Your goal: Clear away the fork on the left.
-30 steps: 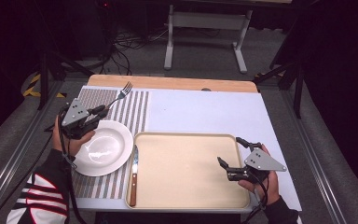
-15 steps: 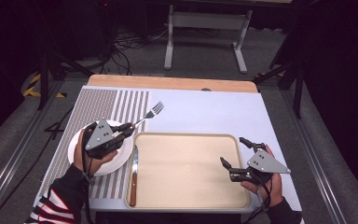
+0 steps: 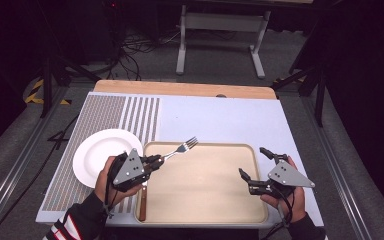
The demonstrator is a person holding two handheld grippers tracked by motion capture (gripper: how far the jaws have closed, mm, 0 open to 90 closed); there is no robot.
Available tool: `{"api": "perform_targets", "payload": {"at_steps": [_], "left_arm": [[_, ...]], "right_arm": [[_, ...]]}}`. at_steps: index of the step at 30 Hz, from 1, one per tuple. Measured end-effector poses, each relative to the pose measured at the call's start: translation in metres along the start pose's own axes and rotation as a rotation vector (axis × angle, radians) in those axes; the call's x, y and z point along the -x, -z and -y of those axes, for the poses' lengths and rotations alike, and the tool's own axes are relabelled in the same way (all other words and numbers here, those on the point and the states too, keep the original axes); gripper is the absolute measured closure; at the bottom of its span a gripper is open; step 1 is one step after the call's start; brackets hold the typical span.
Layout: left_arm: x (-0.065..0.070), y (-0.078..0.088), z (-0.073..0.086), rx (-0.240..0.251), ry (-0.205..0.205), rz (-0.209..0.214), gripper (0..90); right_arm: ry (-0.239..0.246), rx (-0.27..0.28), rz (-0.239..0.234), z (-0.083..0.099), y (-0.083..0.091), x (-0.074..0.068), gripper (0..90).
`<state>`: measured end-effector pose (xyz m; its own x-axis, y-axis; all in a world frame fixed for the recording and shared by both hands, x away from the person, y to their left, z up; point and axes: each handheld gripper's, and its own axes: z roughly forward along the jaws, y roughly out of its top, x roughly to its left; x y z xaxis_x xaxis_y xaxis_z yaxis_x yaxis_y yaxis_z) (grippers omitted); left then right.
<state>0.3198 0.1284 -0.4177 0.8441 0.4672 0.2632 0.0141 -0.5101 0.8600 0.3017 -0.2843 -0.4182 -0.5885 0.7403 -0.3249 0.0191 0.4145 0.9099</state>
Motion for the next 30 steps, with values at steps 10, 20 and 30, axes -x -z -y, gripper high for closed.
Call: {"api": "perform_targets", "payload": {"at_steps": [10, 20, 30], "left_arm": [[0.033, -0.012, 0.009, -0.083, -0.034, 0.076, 77.4], [0.054, -0.026, 0.015, -0.154, -0.060, 0.162, 77.4], [0.074, -0.038, 0.018, -0.182, -0.081, 0.201, 77.2]], "right_arm": [[0.004, -0.018, 0.011, 0.004, 0.001, -0.001, 11.9], [0.029, -0.038, -0.003, 0.008, -0.002, -0.001, 11.9], [0.040, -0.057, -0.010, 0.011, -0.004, -0.001, 11.8]]}}
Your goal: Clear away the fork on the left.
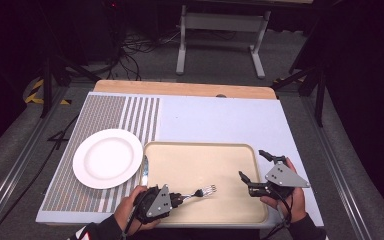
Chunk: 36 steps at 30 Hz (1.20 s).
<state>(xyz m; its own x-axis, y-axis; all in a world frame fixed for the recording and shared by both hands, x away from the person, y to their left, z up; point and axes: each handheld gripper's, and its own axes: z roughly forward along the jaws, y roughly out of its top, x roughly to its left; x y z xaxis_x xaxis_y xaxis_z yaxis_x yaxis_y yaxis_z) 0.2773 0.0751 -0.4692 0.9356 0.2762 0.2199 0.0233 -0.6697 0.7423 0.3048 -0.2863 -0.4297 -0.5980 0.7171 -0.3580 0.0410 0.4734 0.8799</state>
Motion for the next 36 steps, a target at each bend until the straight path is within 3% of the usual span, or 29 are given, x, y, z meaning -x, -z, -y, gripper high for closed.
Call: {"api": "perform_targets", "payload": {"at_steps": [4, 6, 9, 11, 12, 15, 17, 25, 27, 36], "left_arm": [[0.003, -0.001, 0.003, -0.007, 0.020, 0.012, 76.6], [0.003, 0.000, 0.004, 0.007, 0.027, 0.009, 70.2], [0.001, 0.008, 0.005, 0.035, 0.037, 0.017, 70.4], [-0.005, 0.014, 0.008, 0.061, 0.049, 0.071, 74.9], [-0.011, 0.020, 0.010, 0.068, 0.055, 0.057, 81.9], [-0.017, 0.023, 0.011, 0.082, 0.064, 0.071, 86.8], [-0.018, 0.023, 0.008, 0.062, 0.019, 0.079, 89.5], [-0.009, 0.001, -0.014, 0.044, -0.150, 0.183, 90.0], [-0.006, -0.006, -0.020, 0.008, -0.189, 0.199, 90.0], [-0.011, -0.034, -0.030, -0.076, -0.234, 0.251, 90.0]], "right_arm": [[0.007, -0.007, -0.009, 0.000, -0.001, -0.002, 11.7], [0.009, -0.008, -0.012, 0.000, 0.000, -0.003, 11.4], [0.009, -0.006, -0.016, -0.001, 0.000, -0.003, 11.4], [0.012, -0.006, -0.011, -0.001, 0.000, -0.003, 11.4], [0.003, -0.004, -0.013, -0.001, 0.000, -0.003, 11.5], [0.003, -0.003, -0.010, -0.001, 0.001, -0.003, 11.5], [0.002, -0.004, -0.011, -0.001, 0.001, -0.003, 11.5], [0.004, -0.009, -0.015, -0.001, -0.001, -0.005, 11.5], [0.005, -0.009, -0.018, -0.001, -0.001, -0.005, 11.5], [-0.001, -0.017, -0.042, 0.002, -0.004, -0.007, 11.5]]}}
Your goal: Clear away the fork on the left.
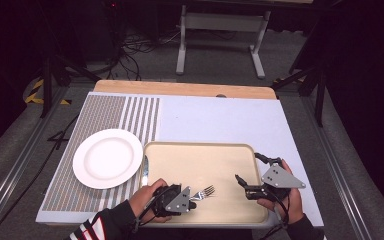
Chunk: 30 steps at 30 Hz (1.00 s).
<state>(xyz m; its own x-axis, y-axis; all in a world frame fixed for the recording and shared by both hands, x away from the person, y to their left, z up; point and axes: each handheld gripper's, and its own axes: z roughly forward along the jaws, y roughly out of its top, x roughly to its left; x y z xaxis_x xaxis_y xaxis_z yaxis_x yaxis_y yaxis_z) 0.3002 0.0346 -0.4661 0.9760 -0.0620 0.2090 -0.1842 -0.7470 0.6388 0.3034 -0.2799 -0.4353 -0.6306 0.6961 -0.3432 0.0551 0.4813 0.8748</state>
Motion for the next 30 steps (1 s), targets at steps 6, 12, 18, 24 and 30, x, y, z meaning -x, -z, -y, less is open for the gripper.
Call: {"api": "perform_targets", "payload": {"at_steps": [6, 12, 18, 24, 30], "left_arm": [[-0.008, -0.012, -0.001, -0.028, -0.013, 0.015, 89.8], [-0.016, -0.013, 0.000, -0.028, 0.009, -0.001, 90.0], [-0.017, -0.011, 0.003, -0.055, 0.030, -0.077, 89.9], [-0.018, -0.008, 0.008, -0.071, 0.057, -0.123, 89.9], [-0.018, -0.004, 0.018, -0.066, 0.073, -0.187, 90.0]], "right_arm": [[-0.001, -0.008, -0.005, 0.002, -0.001, 0.001, 11.5], [-0.003, -0.006, -0.010, 0.002, -0.001, 0.001, 11.5], [0.004, -0.011, -0.017, 0.001, -0.003, -0.003, 11.5], [0.014, -0.027, -0.017, 0.001, -0.007, -0.005, 11.5], [0.031, -0.025, -0.019, -0.002, -0.010, -0.006, 11.5]]}}
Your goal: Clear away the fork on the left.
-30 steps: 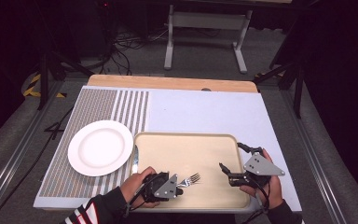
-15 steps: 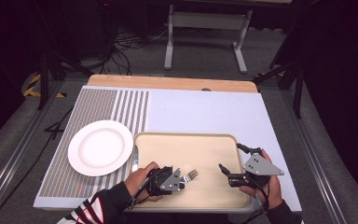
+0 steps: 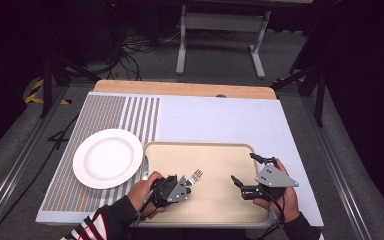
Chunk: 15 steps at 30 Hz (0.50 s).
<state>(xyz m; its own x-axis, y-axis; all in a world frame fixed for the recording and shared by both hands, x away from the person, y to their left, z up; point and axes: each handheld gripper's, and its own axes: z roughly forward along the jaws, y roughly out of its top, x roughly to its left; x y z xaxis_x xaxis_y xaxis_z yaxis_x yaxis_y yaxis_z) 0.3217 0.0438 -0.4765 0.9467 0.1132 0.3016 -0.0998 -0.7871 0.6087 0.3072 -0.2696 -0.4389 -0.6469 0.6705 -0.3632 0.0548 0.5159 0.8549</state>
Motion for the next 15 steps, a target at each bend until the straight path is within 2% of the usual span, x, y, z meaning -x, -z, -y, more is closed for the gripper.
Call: {"api": "perform_targets", "payload": {"at_steps": [7, 15], "left_arm": [[-0.008, 0.004, 0.009, -0.015, 0.028, -0.034, 90.0], [-0.008, 0.012, 0.016, -0.057, 0.050, -0.069, 90.0]], "right_arm": [[-0.007, 0.000, 0.012, 0.000, -0.003, 0.001, 11.4], [0.011, -0.001, 0.006, -0.004, -0.004, -0.002, 11.3]]}}
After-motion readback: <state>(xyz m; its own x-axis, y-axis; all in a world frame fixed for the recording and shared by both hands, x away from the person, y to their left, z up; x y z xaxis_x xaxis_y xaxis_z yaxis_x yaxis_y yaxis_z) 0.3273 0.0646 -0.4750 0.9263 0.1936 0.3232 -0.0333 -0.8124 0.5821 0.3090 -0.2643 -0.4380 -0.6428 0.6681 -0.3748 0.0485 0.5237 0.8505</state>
